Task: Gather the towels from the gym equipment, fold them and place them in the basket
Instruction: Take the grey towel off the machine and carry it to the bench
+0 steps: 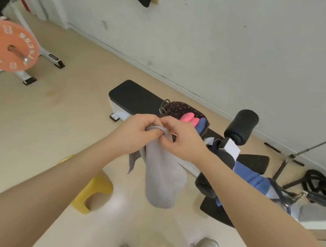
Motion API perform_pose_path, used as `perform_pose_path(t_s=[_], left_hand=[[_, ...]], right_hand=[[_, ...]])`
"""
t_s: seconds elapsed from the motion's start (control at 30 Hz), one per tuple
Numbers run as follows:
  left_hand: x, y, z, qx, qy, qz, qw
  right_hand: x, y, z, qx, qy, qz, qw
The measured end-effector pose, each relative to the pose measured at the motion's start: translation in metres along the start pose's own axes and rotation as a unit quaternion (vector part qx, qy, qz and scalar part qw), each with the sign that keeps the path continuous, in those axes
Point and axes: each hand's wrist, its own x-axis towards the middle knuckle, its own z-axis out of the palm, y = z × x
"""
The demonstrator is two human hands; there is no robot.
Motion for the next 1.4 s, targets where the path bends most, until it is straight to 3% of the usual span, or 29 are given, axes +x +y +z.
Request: perform_pose_path(t_s=[0.13,0.23,0.3,0.37,0.47,0.53,0.63,0.83,1.0,1.2,1.4], left_hand=[[-0.014,-0.036,-0.045,0.008,0.025,0.022,0.999],[-0.015,-0.057,-0.078,0.120,0.062,0.061,0.989],[-0.009,-0.070,-0.100,0.252,0.151,0.129,0.947],[0.004,-0.080,-0.122,0.296,0.211,0.174,0.915],[0.034,-0.107,-0.149,0.318,0.226,0.183,0.902],[0.056,-0.125,-0.157,0.283,0.231,0.131,0.922],[0.104,-0.143,-0.158,0.178,0.221,0.023,0.959],[0.212,-0.161,-0.188,0.145,0.197,-0.023,0.969],[0.271,-0.172,-0.220,0.153,0.065,-0.053,0.985],[0.355,-0.193,-0.242,0.211,0.049,-0.003,0.976],[0.462,-0.235,-0.284,0.267,-0.018,0.023,0.963]], right_hand=[[0.033,-0.024,0.046,-0.053,0.082,0.030,0.995],[0.053,-0.023,0.064,-0.109,0.124,0.059,0.985],[0.072,-0.014,0.070,-0.136,0.131,0.122,0.974],[0.093,0.001,0.069,-0.144,0.132,0.225,0.955],[0.126,0.026,0.065,-0.141,0.134,0.252,0.948],[0.155,0.043,0.067,-0.148,0.108,0.237,0.954],[0.215,0.069,0.066,-0.149,0.063,0.265,0.951],[0.321,0.115,0.031,-0.063,0.106,0.341,0.932],[0.366,0.143,0.014,-0.117,0.110,0.367,0.916],[0.418,0.164,0.018,0.067,0.235,0.408,0.880],[0.481,0.191,0.039,0.081,0.251,0.399,0.878]])
